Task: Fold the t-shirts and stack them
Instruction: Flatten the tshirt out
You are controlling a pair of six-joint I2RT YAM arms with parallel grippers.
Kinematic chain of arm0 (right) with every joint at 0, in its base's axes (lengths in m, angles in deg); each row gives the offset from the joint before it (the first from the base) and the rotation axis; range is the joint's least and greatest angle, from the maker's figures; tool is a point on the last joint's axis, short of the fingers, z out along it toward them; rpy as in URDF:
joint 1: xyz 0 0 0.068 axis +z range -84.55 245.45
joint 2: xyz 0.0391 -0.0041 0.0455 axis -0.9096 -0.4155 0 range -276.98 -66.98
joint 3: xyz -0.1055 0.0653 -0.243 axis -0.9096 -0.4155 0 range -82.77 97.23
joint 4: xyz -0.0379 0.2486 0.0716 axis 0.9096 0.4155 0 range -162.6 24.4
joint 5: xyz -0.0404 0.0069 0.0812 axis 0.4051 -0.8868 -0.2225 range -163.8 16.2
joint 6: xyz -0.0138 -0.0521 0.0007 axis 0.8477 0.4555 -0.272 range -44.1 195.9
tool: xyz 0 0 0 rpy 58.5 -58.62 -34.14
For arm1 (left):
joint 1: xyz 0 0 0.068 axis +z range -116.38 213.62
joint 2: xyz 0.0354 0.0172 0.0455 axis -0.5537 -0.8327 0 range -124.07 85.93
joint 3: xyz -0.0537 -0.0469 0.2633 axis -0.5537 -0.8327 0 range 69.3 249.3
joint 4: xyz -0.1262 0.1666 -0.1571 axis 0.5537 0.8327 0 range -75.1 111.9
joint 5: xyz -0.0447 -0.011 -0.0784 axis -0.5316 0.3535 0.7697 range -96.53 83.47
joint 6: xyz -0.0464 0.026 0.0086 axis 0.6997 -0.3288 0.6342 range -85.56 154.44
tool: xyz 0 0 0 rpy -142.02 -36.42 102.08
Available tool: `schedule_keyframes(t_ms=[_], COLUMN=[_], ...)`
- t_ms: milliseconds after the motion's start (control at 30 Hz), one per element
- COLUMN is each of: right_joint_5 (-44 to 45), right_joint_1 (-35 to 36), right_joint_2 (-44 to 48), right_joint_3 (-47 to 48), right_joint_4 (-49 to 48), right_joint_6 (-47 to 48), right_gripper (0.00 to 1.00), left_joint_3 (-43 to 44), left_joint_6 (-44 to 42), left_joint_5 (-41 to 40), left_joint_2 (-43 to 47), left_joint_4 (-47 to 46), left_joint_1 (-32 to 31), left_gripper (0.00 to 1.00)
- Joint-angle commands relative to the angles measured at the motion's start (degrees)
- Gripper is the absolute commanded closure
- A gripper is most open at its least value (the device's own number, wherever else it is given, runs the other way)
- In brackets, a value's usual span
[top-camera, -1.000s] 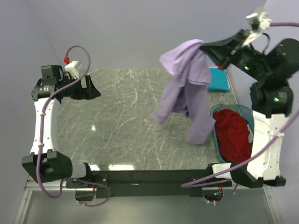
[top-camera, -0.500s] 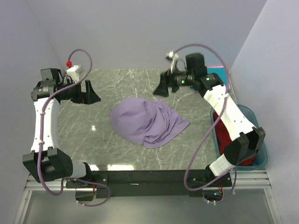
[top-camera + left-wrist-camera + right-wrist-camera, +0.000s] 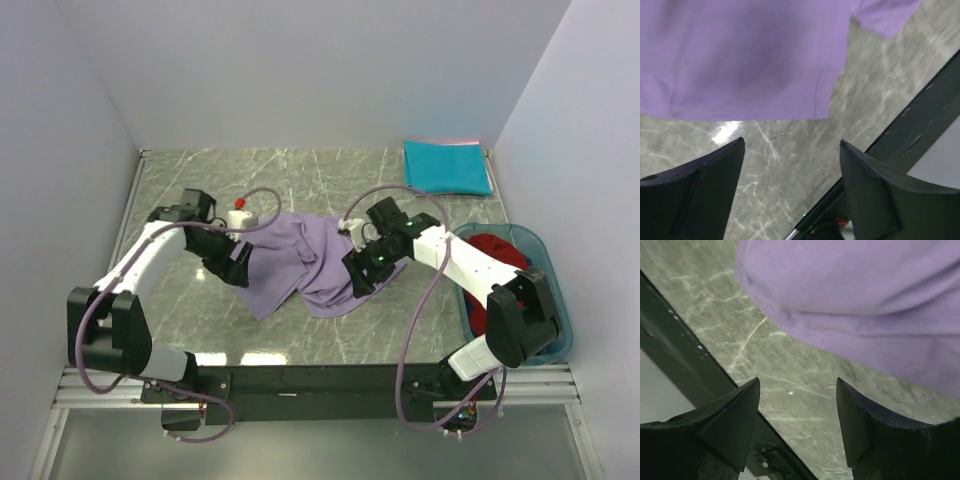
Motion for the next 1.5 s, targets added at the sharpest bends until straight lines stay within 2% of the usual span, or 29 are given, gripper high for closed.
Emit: schedule_keyframes(t_ms=[0,133,367,433,600,767,833,933,967,1067,1167,1300,1467], right_joint_5=[7.79,13.77,22.22,24.06,27.94,31.72,31.99,28.31,26.38,19.79,16.17,14.41,16.59], right_joint_1=[5.05,8.05,9.63,9.63,5.33,-1.43,-4.68,-6.97,-7.07,-6.37,-3.21,3.47,10.76], right_joint_2=[-1.20,-4.54,-11.31,-13.33,-16.93,-22.55,-23.88,-22.66,-20.48,-14.95,-9.75,-4.29,-4.63], right_joint_3=[-1.24,-2.30,-3.00,-2.74,0.59,10.23,14.47,22.03,24.92,26.18,21.45,11.69,3.77], right_joint_4=[-5.98,-11.51,-17.85,-18.20,-17.24,-15.57,-13.65,-9.27,-7.50,-1.96,0.86,-1.41,-6.24], right_joint_6=[0.09,-0.79,-0.53,0.26,2.72,6.59,8.16,9.31,9.66,10.54,10.19,5.91,2.55], right_gripper=[0.31,0.32,0.35,0.36,0.38,0.38,0.38,0.34,0.31,0.30,0.33,0.40,0.43], left_joint_3=[-1.90,-1.82,-0.85,-0.15,2.57,8.54,14.25,21.20,22.60,20.96,16.14,9.80,0.67], left_joint_6=[4.23,7.58,12.68,13.82,13.92,12.42,12.16,10.75,8.66,4.27,1.71,-1.02,-1.47], left_joint_5=[-9.76,-15.82,-23.72,-26.19,-30.41,-32.36,-30.44,-24.74,-22.80,-15.50,-9.61,-5.20,-9.06], left_joint_2=[-2.12,-6.94,-13.89,-16.79,-21.19,-26.20,-29.10,-28.94,-27.97,-21.74,-15.59,-10.75,-7.58], left_joint_4=[-7.50,-11.11,-16.13,-16.30,-15.60,-14.29,-11.57,-8.05,-7.26,-4.80,-2.51,0.65,-1.36], left_joint_1=[-3.93,-5.25,-5.34,-5.25,-2.44,5.55,10.63,14.08,14.35,14.35,14.09,13.39,9.26], left_gripper=[0.23,0.25,0.37,0.43,0.45,0.48,0.51,0.47,0.39,0.28,0.26,0.26,0.28])
